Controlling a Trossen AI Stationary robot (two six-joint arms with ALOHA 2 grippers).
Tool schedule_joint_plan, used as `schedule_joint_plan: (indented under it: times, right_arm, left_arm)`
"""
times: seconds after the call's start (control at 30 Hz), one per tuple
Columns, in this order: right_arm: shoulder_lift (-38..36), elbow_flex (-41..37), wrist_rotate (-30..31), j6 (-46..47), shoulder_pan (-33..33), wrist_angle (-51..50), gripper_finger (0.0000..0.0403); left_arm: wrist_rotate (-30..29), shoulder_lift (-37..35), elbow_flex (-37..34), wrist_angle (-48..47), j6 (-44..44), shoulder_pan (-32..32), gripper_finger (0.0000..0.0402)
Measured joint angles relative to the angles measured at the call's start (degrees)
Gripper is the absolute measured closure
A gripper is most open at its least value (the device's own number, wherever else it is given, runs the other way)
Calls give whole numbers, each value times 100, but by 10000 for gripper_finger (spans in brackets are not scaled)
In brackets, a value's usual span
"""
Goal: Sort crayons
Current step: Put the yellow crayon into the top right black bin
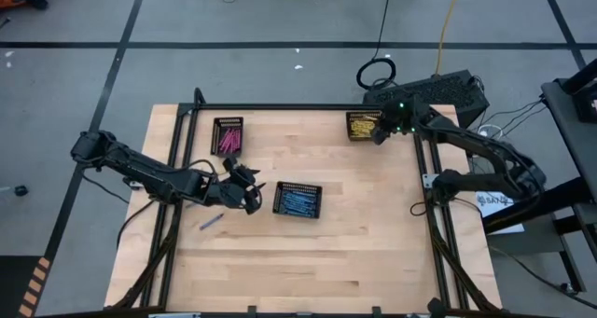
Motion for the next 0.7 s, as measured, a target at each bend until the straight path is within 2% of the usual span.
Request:
schedule_joint_plan:
  times: [0.13,0.3,0.47,0.53,0.7]
  right_arm:
    - [202,-71,-77,-12,-43,153,402]
    - [543,-174,-1102,-55,-40,555,402]
    - [1259,-179,-1246,-92,-80,1077,401]
    - [1527,-157,-1520,-93,-134,1306,401]
    - [1969,210,-1793,79,-223,1235,394]
  left_arm:
    - [0,0,-2,29,-7,0,195]
    - [0,0,-2,30,-31,0,195]
    - [0,0,-2,30,-37,0,195]
    - [0,0,-2,30,-38,0,195]
    - [0,0,-2,28,-34,0,195]
